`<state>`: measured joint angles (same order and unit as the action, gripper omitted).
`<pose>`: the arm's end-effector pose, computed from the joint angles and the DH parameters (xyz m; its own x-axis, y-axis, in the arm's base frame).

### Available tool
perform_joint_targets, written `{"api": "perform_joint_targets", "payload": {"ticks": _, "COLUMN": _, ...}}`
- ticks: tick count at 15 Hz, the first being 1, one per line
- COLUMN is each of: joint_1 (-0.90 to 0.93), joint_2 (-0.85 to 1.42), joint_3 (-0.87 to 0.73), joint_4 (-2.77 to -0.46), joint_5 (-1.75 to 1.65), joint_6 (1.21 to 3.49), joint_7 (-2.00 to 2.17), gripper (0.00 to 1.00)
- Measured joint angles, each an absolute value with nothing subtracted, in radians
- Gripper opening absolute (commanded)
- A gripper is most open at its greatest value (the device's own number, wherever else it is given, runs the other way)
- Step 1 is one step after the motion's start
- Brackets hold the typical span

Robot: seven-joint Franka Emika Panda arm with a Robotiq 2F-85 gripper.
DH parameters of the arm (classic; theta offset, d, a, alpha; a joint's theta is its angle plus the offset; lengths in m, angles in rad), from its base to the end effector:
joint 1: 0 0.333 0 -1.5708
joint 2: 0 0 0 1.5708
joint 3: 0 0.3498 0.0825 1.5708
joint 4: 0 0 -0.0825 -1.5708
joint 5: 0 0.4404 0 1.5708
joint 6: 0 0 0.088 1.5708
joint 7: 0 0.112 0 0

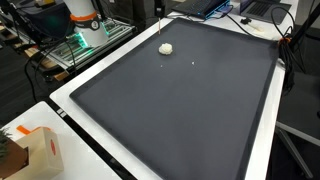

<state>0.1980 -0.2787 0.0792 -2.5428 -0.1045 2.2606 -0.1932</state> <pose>0.4457 0.1227 0.3615 0.8611 0.5076 -0.0278 0.5077 -0.8559 0.0983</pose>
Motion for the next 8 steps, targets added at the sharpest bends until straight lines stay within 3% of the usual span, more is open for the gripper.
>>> {"api": "perform_joint_targets", "payload": {"ticks": 8, "joint_1": 0.179, "joint_2": -0.200, "joint_3": 0.050, "joint_4": -2.577, "joint_5": -0.072, "joint_6": 2.398, "joint_7": -0.378, "gripper": 0.03}}
